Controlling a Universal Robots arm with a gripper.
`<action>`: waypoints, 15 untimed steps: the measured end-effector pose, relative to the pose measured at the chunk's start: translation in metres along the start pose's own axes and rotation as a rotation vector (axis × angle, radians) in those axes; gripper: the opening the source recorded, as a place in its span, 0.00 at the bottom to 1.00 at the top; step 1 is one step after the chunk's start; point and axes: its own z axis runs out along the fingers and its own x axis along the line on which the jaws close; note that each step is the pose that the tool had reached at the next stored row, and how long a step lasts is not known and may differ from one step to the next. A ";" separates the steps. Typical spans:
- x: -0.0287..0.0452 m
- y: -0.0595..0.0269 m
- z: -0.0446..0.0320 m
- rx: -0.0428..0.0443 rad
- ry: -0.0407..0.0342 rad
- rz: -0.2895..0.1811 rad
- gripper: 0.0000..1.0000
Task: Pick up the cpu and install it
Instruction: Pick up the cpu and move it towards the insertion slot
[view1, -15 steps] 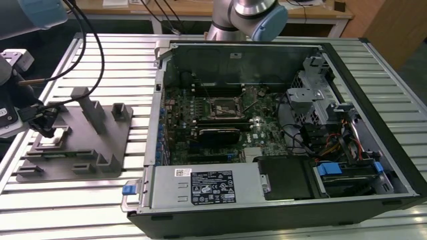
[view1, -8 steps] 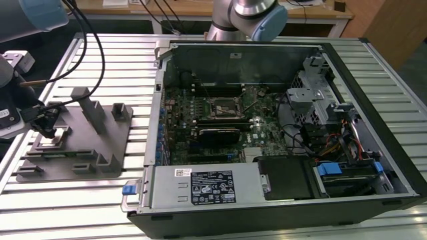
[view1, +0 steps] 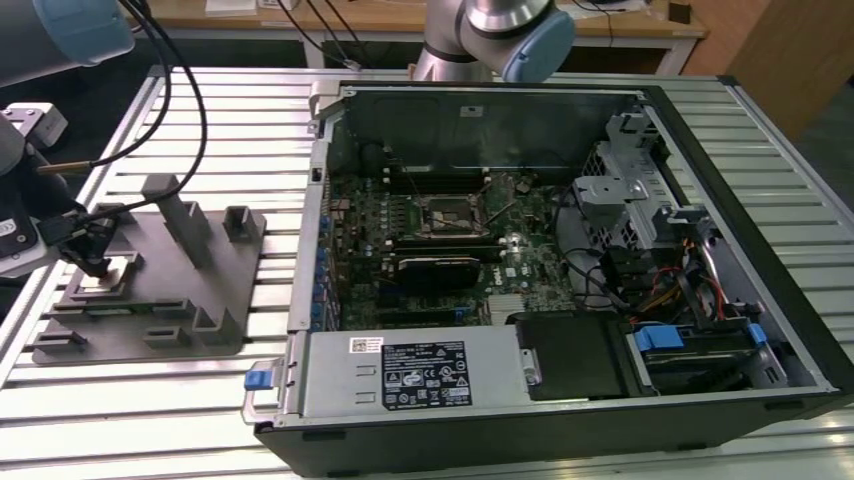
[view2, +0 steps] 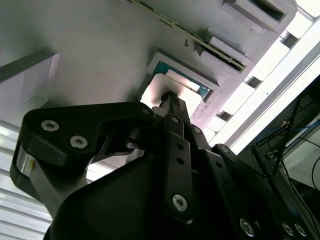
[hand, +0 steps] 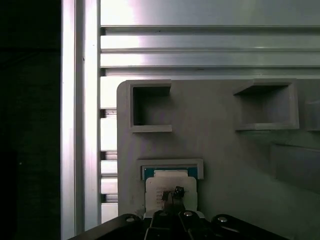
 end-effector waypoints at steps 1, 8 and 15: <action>0.0000 0.0000 0.0000 0.0001 0.0000 0.000 0.11; 0.0002 0.0000 0.0000 0.0005 0.0000 0.000 0.11; 0.0002 0.0000 0.0000 0.0008 0.0000 0.000 0.41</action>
